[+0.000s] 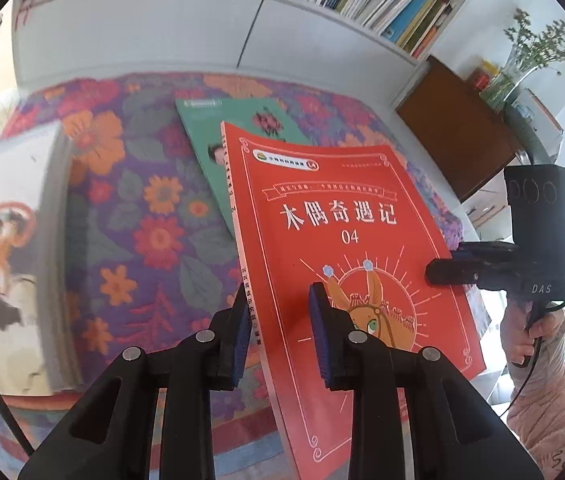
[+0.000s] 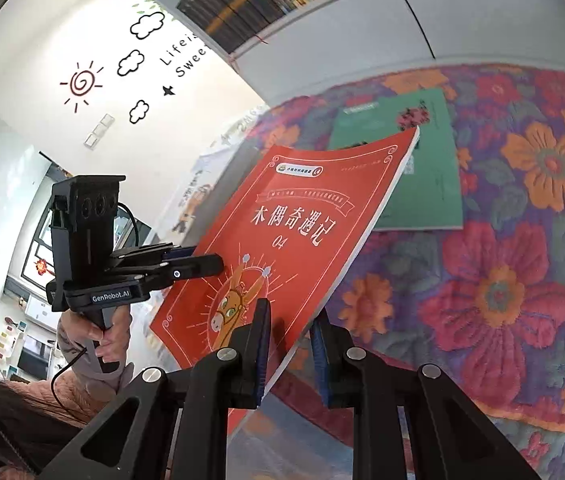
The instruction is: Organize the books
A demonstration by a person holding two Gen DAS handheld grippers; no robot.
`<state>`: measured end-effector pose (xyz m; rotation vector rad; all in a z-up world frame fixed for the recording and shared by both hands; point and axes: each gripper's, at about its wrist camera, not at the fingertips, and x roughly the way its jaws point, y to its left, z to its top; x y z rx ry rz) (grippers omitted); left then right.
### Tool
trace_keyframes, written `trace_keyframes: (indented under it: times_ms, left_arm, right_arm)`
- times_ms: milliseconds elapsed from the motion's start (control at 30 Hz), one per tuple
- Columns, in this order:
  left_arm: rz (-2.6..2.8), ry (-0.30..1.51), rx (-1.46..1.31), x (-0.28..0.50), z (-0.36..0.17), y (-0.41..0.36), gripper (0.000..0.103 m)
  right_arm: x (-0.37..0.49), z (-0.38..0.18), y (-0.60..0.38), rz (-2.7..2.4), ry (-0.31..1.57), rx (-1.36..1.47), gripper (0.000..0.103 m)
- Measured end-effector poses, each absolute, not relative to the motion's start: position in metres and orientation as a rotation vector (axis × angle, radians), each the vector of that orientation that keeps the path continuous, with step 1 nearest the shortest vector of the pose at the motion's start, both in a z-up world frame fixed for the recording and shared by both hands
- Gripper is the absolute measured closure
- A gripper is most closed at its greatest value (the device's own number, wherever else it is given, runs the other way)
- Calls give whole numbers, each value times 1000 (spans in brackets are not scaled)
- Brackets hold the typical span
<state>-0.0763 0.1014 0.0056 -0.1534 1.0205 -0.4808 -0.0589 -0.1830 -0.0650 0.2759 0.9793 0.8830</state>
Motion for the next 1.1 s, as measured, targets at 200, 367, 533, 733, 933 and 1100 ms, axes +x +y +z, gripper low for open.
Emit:
trace_keyframes:
  times_ms: [200, 367, 533, 733, 933, 1100]
  left_arm:
    - [-455, 956, -140, -84, 27, 113, 77]
    - [-436, 909, -152, -91, 42, 141, 77]
    - [-413, 858, -170, -91, 59, 178, 77]
    - [-364, 781, -177, -80, 77, 234, 77]
    - [-278, 749, -227, -66, 75, 293, 77]
    - [-216, 762, -287, -61, 55, 330, 77]
  right_arm:
    - [-67, -45, -161, 901, 951, 233, 83]
    - [-69, -26, -135, 915, 908, 185, 83]
    - [-68, -7, -98, 955, 866, 119, 83]
    - [-41, 2, -48, 1008, 834, 98, 83]
    - [-20, 10, 15, 1051, 789, 29, 83]
    - [-4, 2, 58, 1098, 804, 12, 83]
